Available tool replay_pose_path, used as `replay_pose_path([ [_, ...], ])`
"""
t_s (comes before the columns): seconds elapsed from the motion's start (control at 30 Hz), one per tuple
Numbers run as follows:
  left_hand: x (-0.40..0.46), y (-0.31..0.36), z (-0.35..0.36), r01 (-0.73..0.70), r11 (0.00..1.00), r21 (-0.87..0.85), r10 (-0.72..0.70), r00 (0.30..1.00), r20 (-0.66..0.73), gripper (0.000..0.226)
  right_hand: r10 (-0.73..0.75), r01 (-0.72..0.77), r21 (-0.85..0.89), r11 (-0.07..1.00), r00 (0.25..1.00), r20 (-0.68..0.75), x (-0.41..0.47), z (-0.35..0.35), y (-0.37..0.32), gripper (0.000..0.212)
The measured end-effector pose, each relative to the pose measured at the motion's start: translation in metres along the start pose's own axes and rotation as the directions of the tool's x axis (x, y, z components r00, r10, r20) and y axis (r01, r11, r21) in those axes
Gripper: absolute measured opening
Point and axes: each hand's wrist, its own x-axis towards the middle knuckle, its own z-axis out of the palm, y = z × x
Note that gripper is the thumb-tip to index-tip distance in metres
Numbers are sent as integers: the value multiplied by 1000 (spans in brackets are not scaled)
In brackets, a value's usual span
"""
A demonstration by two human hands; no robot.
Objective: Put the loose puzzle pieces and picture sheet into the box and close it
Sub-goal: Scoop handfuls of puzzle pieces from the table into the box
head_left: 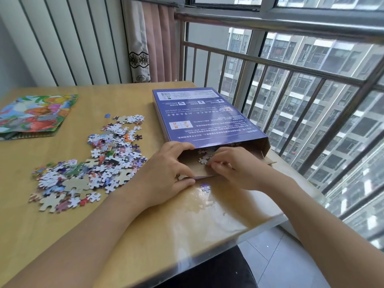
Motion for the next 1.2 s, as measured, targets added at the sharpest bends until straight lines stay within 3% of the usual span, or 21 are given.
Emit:
replay_pose_path([
  [0.17, -1, 1, -2, -7, 1000, -4, 7, 1000, 2, 17, 110, -98, -97, 990, 987, 121, 13, 2, -4, 44],
  [0.3, -1, 0, -3, -14, 1000, 11, 14, 1000, 7, 23, 2, 13, 94, 995, 988, -152, -7, -7, -30, 19],
  [0.33, -1, 1, -4, -9, 1000, 12, 9, 1000, 10, 24, -23, 40, 105, 994, 988, -153, -14, -10, -37, 13],
  [0.43, -1, 2, -6, 12, 1000, 3, -12, 1000, 28, 20, 20, -22, 45, 999, 999, 43, -28, -4, -45, 17],
  [0.7, -2, 3, -9, 7, 1000, -15, -7, 1000, 19, 12, 147, -144, 202, 969, 989, 2, -26, 11, -39, 9],
  [1.0, -4, 5, -10, 26, 999, -36, -25, 999, 41, 12, -61, 46, 201, 979, 996, 72, -50, 10, -44, 10],
  [1.2, -3, 6, -9, 32, 999, -32, -31, 999, 39, 15, -258, 238, 158, 958, 959, 116, -61, 12, -51, 41],
])
